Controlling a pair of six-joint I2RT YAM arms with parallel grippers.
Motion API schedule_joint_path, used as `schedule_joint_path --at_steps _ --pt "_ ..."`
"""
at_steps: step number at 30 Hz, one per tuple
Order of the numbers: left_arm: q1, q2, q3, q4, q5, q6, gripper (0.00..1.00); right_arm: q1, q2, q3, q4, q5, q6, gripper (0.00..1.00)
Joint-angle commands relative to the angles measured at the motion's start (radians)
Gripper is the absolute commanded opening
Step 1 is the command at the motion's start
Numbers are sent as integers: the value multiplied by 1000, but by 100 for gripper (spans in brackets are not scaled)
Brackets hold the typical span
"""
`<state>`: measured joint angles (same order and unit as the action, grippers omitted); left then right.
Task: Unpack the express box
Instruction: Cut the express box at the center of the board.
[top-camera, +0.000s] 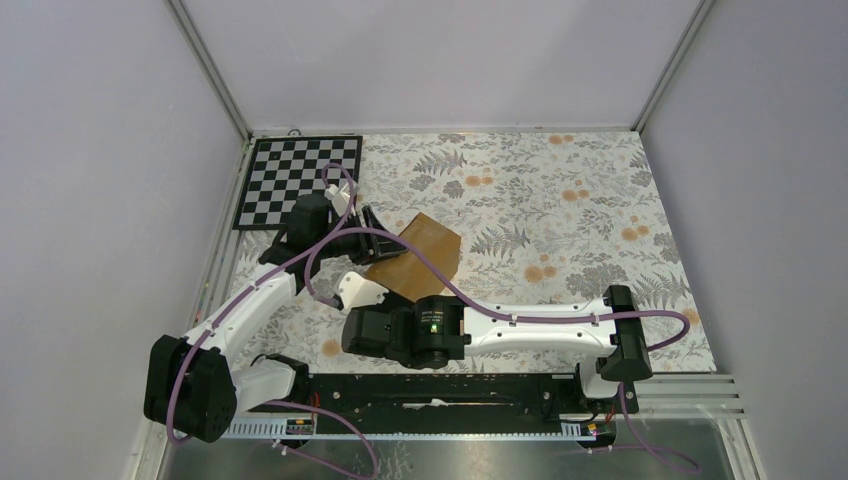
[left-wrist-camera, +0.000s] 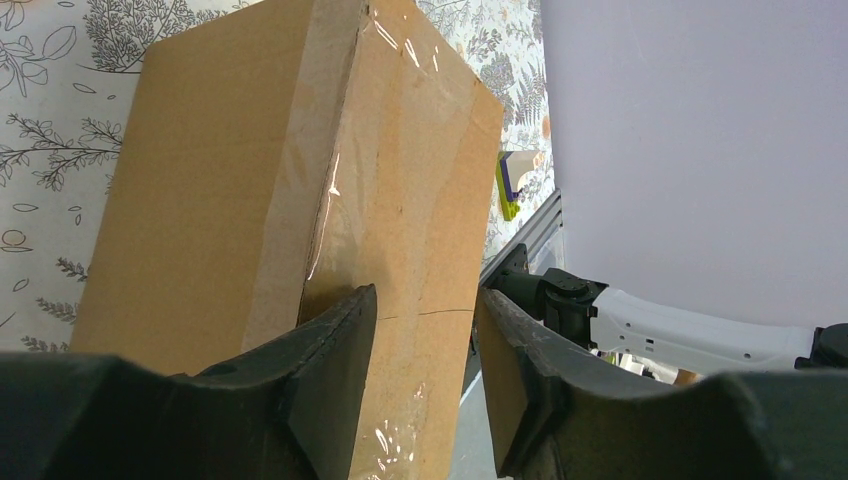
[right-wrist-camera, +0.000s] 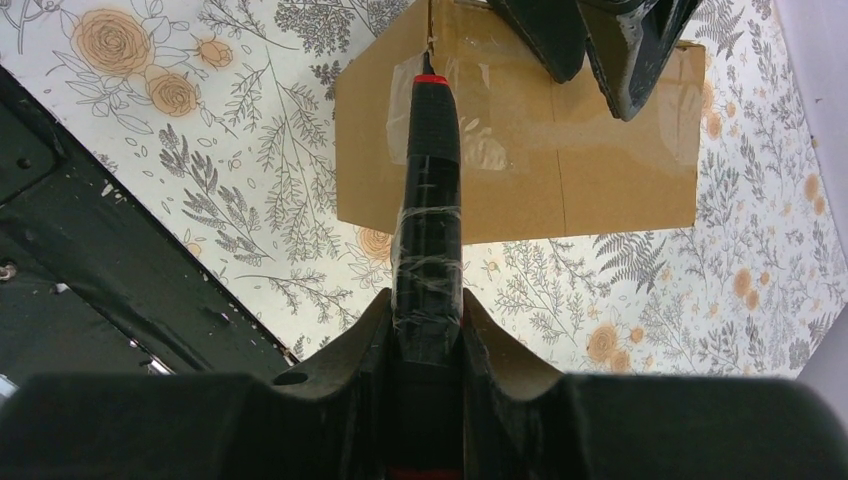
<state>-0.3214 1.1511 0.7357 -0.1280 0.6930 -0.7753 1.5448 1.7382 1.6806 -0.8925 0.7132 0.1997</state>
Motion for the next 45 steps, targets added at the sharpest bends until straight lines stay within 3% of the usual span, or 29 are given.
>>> schedule_joint_path --at_steps 1,45 --pt "1 16 -41 -59 -19 36 49 4 -13 26 -60 -23 18 0" --pt "48 37 -56 -90 -21 95 47 46 30 107 -308 -8 102 0"
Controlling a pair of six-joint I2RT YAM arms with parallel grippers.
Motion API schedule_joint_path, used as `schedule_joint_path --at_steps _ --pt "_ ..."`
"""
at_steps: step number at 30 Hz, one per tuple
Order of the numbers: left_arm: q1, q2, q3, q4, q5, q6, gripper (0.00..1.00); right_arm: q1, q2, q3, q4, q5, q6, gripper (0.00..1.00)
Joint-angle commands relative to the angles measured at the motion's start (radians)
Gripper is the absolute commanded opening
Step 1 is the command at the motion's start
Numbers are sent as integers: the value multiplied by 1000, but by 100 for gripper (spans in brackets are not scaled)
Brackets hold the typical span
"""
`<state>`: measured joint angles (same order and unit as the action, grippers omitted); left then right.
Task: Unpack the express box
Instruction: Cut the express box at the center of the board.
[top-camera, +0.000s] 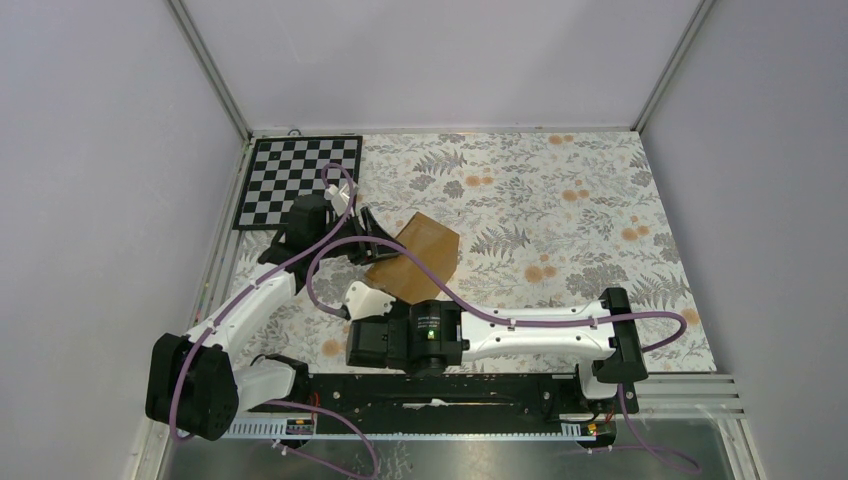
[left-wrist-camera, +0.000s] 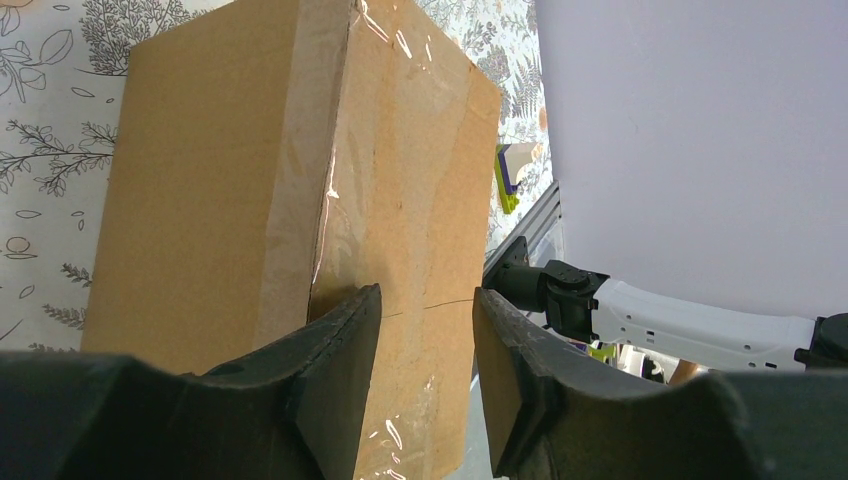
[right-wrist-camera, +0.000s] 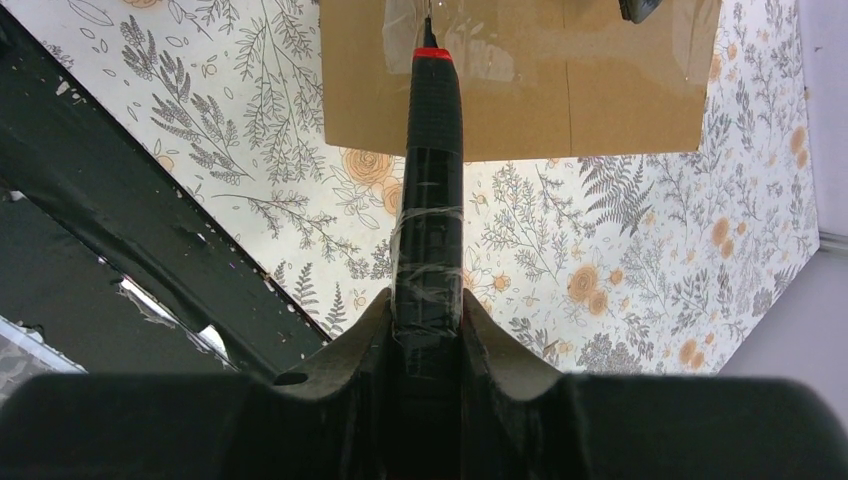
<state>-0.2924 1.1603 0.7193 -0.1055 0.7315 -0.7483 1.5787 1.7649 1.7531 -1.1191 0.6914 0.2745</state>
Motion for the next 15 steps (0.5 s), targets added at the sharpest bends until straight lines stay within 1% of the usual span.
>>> schedule_joint_path --at_steps 1,15 --pt "19 27 -40 -113 -61 68 47 13 3 37 -86 15 29 0" --pt "19 32 -37 -112 -60 70 47 30 -5 40 -151 33 63 0"
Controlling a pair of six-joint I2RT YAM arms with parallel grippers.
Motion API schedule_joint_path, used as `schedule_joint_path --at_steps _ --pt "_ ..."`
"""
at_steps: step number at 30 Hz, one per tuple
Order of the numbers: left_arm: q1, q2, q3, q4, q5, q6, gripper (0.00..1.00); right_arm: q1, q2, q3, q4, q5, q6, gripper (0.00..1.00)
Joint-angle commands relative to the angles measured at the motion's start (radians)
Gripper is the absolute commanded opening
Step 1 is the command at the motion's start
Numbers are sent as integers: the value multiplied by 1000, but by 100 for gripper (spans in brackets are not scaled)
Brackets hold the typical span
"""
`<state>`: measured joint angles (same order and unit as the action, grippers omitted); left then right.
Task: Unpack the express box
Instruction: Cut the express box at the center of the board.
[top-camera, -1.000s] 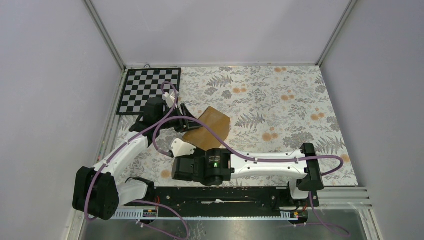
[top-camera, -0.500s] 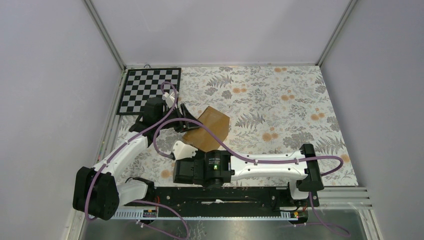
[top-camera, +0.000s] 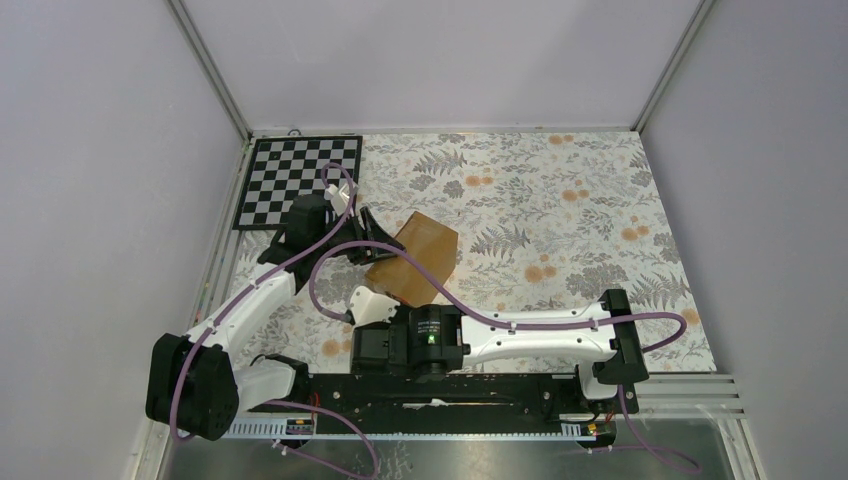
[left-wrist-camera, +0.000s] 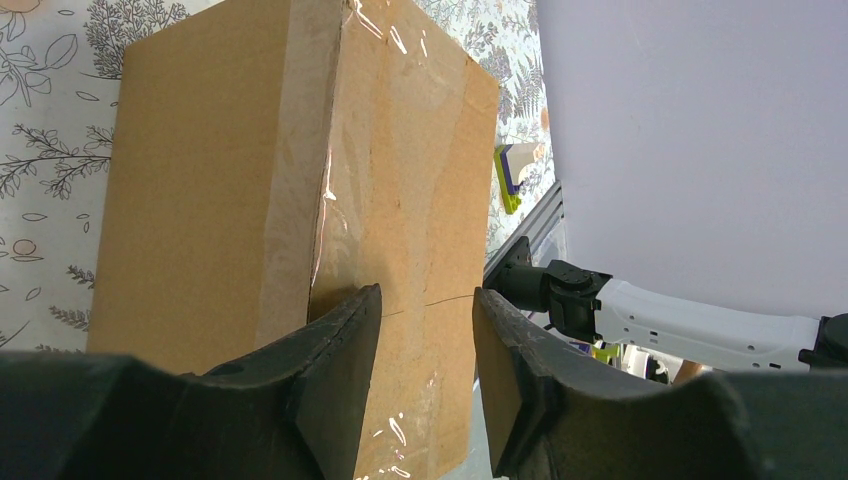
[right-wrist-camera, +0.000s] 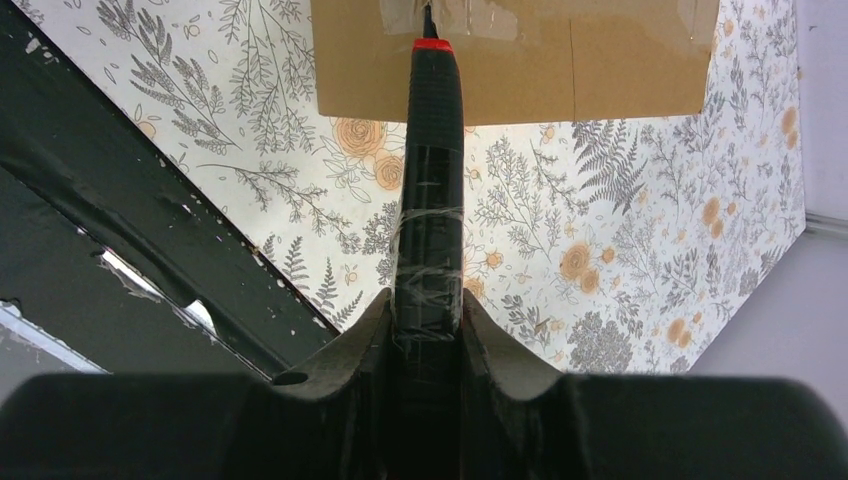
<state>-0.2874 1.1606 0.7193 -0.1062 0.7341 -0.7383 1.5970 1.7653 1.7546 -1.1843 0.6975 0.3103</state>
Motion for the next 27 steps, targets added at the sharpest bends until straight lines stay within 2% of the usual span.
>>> schedule_joint_path --at_steps 1,17,27 --pt "14 31 -38 -111 -63 60 47 13 -7 39 -90 29 30 0" --pt "14 25 -3 -116 -65 56 48 26 -53 39 -150 59 107 0" --pt "13 8 245 -242 -124 71 53 26 -240 -21 -27 89 181 0"
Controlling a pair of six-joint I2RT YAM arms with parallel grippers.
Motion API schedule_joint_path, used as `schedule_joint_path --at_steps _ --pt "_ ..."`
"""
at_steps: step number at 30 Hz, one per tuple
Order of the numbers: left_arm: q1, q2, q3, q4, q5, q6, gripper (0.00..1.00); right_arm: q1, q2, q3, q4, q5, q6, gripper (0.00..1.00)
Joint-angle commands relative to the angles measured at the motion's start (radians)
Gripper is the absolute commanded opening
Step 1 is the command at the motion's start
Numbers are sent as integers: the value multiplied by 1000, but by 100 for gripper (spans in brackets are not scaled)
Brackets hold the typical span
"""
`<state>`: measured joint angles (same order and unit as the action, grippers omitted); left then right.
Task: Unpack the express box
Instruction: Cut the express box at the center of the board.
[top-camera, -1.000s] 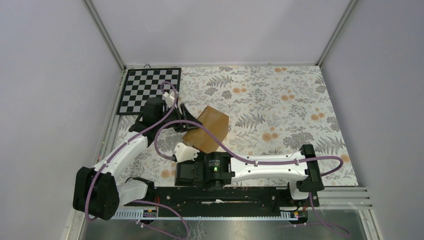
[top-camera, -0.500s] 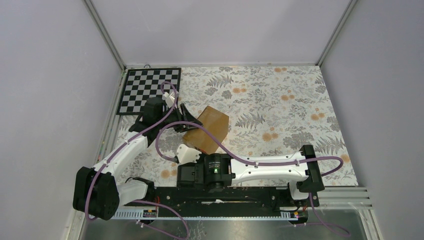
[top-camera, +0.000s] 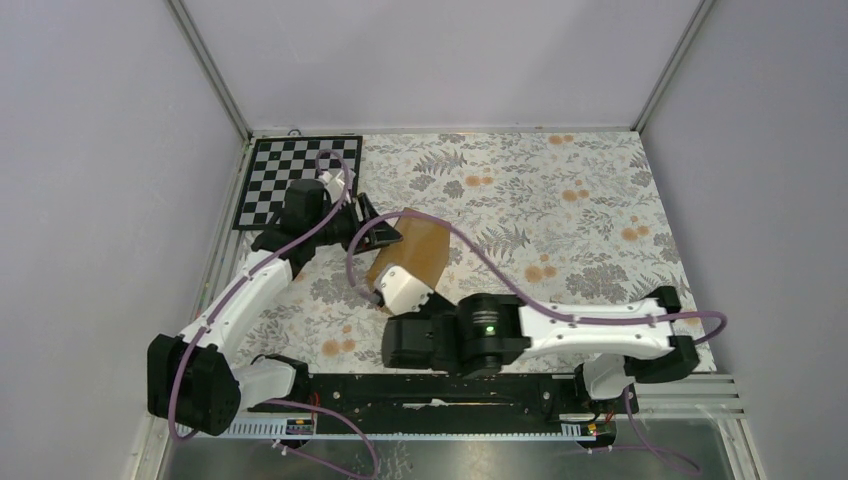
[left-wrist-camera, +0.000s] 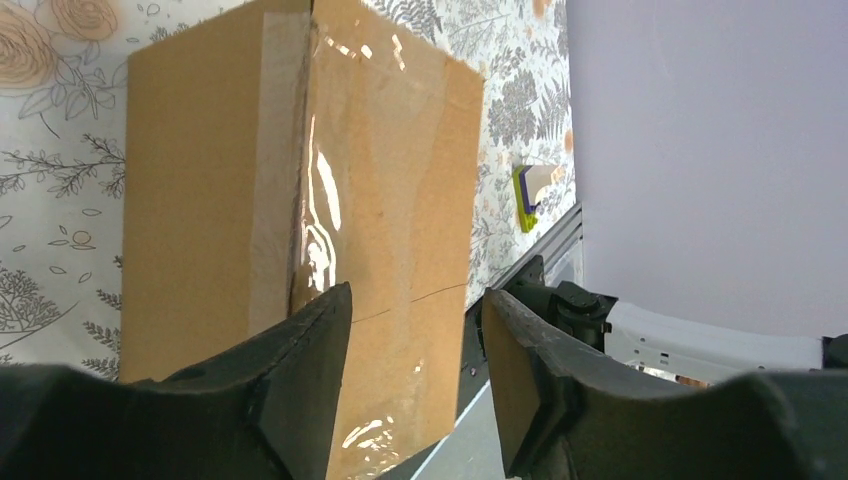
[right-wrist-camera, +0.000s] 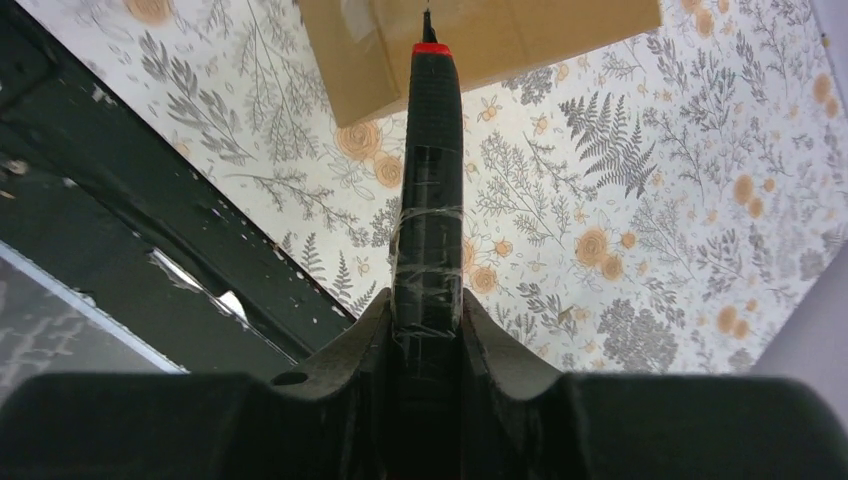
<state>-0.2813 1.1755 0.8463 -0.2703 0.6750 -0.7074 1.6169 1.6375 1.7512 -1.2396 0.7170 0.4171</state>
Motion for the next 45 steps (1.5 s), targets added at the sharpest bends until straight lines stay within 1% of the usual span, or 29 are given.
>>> schedule_joint_path --at_steps 1,4,5,7,8,11,13,17,19,21,24,27,31,33,36,38,41,43,45 --pt "8 -17 137 -106 -94 45 56 5 -136 -33 36 81 95 0" --pt "22 -49 187 -196 -199 66 58 -31 -195 -108 44 122 195 0" --pt "33 -59 200 -242 -234 72 58 -68 -212 -138 39 114 253 0" --pt "59 -73 216 -313 -306 86 58 -168 -255 -218 54 74 317 0" --pt "74 -79 213 -346 -353 95 56 -217 -283 -266 83 52 329 0" --pt "117 -102 172 -407 -413 123 49 -342 -365 -397 231 4 334 0" --pt "129 -115 125 -414 -425 131 42 -424 -388 -460 316 -22 329 0" --pt "125 -116 28 -385 -352 113 33 -500 -388 -547 515 -72 266 0" --pt "93 -119 -6 -372 -355 90 32 -522 -369 -576 607 -119 233 0" --pt "39 -124 -28 -368 -379 63 31 -536 -334 -586 680 -148 210 0" --pt "-44 -140 -61 -343 -394 -8 28 -545 -264 -554 730 -160 181 0" --pt "-162 -151 -82 -293 -414 -98 28 -567 -222 -544 848 -204 127 0" --pt "-327 -121 -57 -223 -465 -191 28 -654 -160 -511 981 -351 47 0" --pt "-356 -110 -43 -225 -490 -199 28 -699 -143 -490 999 -392 17 0" --pt "-357 -129 -32 -260 -534 -190 29 -731 -164 -480 965 -402 -8 0" --pt "-353 -156 -4 -304 -577 -172 30 -738 -223 -483 902 -383 -2 0" --pt "-344 -180 62 -372 -630 -133 30 -738 -338 -513 802 -361 51 0" --pt "-340 -189 118 -416 -666 -106 33 -738 -438 -573 765 -410 115 0" --pt "-334 -186 185 -466 -718 -73 38 -739 -553 -654 753 -497 198 0"
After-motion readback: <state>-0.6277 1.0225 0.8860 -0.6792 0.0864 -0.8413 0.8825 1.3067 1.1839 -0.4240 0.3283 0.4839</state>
